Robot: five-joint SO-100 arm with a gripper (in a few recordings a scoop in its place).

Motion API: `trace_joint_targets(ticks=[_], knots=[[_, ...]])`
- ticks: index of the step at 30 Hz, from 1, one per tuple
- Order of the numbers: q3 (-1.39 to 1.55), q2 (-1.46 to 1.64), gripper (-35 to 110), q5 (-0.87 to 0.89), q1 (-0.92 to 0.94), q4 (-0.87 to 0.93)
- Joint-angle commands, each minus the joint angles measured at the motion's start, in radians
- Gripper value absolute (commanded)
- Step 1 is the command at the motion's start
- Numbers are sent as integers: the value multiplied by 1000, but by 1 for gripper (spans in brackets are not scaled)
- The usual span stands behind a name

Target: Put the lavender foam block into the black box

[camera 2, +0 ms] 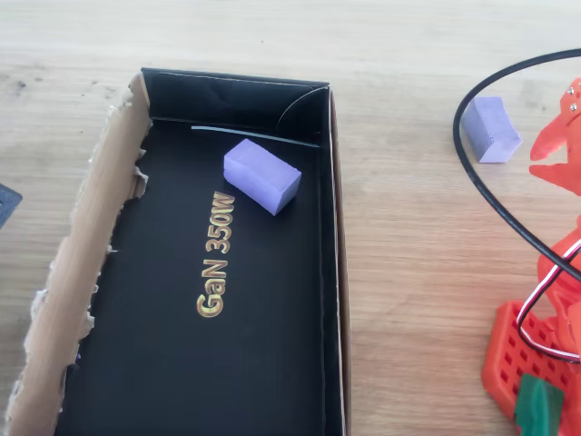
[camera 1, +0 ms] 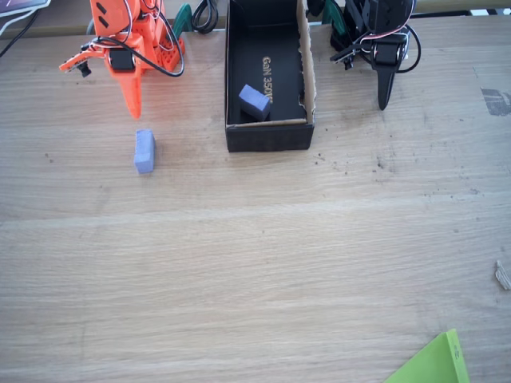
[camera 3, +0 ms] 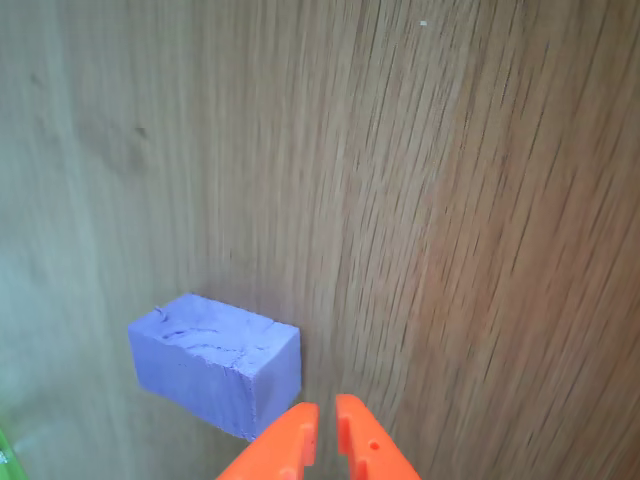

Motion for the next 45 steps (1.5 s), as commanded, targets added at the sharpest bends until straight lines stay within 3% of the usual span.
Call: trace_joint_targets(ticks=[1,13,20,31,39,45], knots=[[2,9,0,8,29,21],[-14,9,0,54,25,0],[-138,-9,0,78,17,84],[-199,-89,0,78,-9,-69],[-523,-428,0,29,48,-26],[-528,-446,0,109,26,40]])
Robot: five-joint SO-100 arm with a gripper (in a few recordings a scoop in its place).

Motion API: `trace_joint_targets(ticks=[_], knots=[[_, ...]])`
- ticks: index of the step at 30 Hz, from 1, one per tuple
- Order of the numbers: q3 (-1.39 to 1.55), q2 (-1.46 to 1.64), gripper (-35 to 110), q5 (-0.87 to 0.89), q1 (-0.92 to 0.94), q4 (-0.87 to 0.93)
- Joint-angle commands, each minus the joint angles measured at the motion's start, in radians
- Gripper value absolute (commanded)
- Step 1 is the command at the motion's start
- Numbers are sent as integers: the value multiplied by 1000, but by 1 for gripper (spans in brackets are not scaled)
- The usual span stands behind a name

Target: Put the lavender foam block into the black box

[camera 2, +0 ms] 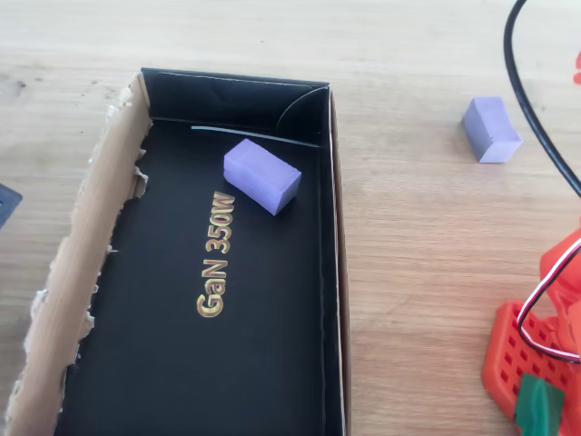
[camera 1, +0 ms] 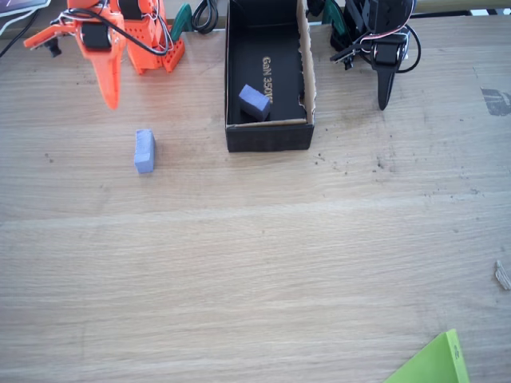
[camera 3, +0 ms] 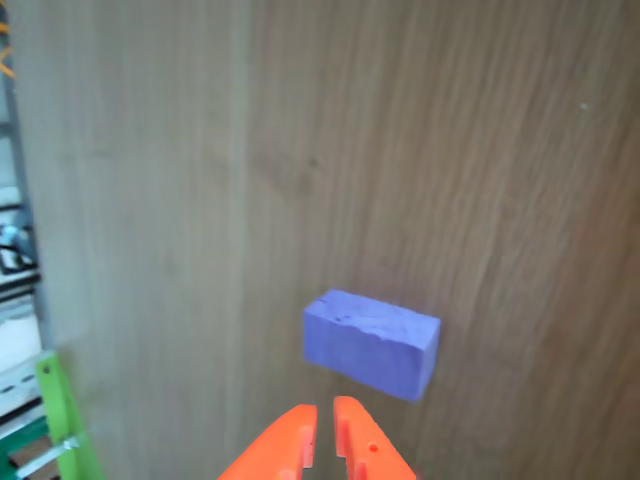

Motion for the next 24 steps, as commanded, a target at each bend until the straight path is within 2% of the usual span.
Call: trace_joint_targets(ticks=[1,6,12,24], knots=[[-64,-9,0,77,-9,55],[-198,-225,0,75,-15,49],[-377,-456,0,83,-12,146],[-417,-525,0,98,-66,210]])
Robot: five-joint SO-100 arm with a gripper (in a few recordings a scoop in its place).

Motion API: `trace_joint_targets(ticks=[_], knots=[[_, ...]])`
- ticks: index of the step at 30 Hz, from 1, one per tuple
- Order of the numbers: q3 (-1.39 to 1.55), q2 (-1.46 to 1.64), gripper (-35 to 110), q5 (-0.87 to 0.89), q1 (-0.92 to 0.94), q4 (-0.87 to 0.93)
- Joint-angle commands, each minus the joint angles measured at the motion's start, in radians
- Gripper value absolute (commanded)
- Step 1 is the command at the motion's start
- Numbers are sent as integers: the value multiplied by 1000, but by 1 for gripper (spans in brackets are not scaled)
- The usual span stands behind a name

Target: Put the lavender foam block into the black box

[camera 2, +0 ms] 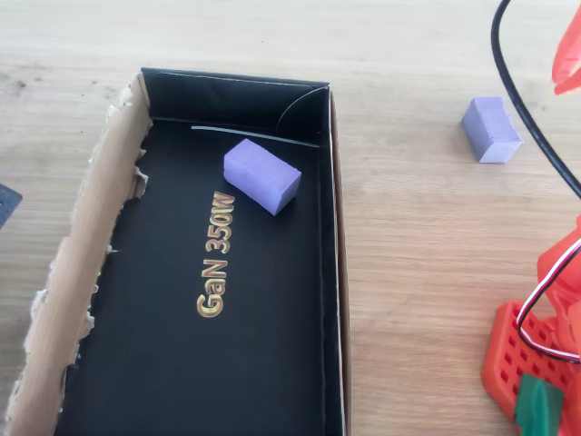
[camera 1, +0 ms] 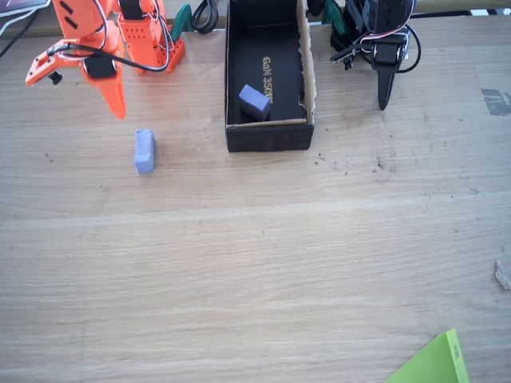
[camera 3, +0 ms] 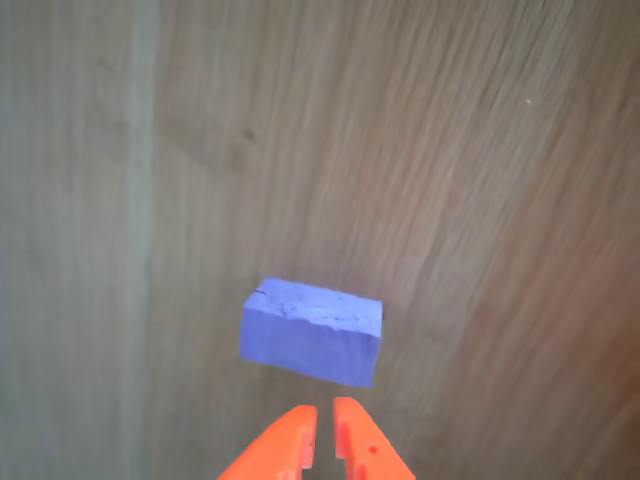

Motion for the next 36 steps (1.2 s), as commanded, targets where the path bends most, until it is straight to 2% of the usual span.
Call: trace_joint_targets(ticks=[1,11,15,18,22,29,32,36], knots=[[-49,-3,0,26,-20,34],[-83,-6,0,23,-57,34],[-83,3,0,-63,-87,21],[-83,2,0,-186,-104,5],[-83,-2,0,-454,-123,-46],[-107,-18,0,-1006,-126,-169],[-110,-26,0,-1103,-124,-198],[-112,-26,0,-1098,-124,-202]])
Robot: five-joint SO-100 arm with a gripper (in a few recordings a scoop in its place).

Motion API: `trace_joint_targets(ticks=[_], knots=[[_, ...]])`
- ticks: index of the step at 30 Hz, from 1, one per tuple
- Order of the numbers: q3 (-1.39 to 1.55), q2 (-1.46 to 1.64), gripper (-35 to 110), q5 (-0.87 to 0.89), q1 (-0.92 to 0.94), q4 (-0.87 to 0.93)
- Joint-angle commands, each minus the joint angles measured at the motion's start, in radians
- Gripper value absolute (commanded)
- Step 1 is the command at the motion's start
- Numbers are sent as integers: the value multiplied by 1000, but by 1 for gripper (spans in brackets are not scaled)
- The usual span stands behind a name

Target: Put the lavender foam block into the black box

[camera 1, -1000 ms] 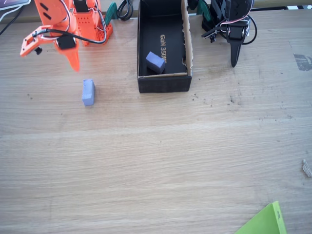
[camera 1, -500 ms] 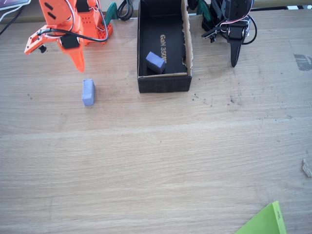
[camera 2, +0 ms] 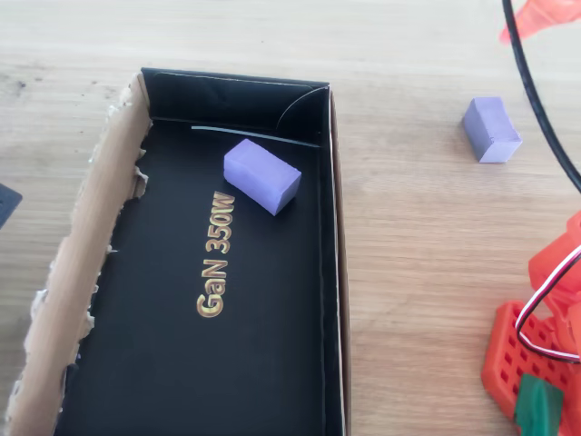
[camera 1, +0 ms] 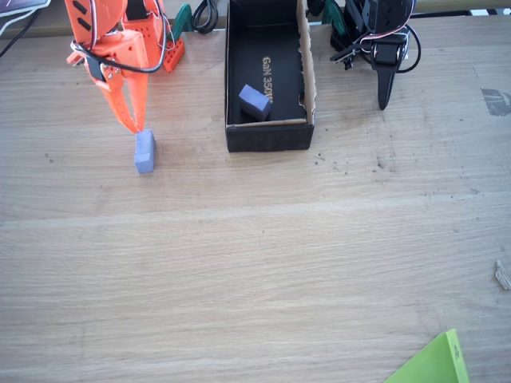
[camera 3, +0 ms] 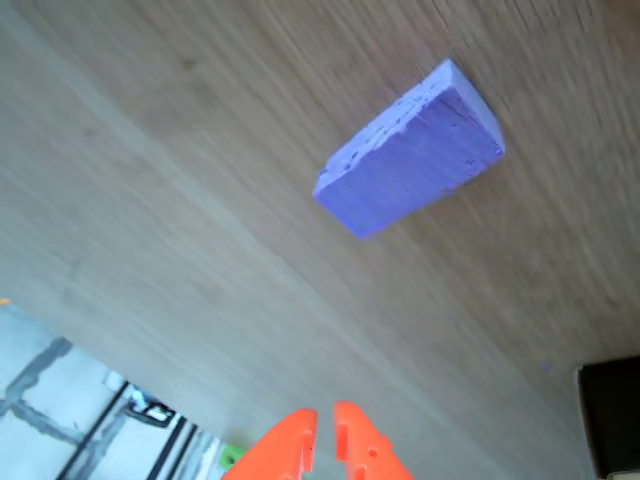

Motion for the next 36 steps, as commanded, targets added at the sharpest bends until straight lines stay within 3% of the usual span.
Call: trace_joint_targets(ticks=[1,5,12,15,17,22,36], knots=[[-46,15,0,-14,12,-11],[-46,26,0,94,15,6],[-48,44,0,683,94,26],[-48,44,0,1172,152,107],[-40,31,0,1600,178,196],[-40,9,0,2145,152,245],[-55,23,0,2378,124,360]])
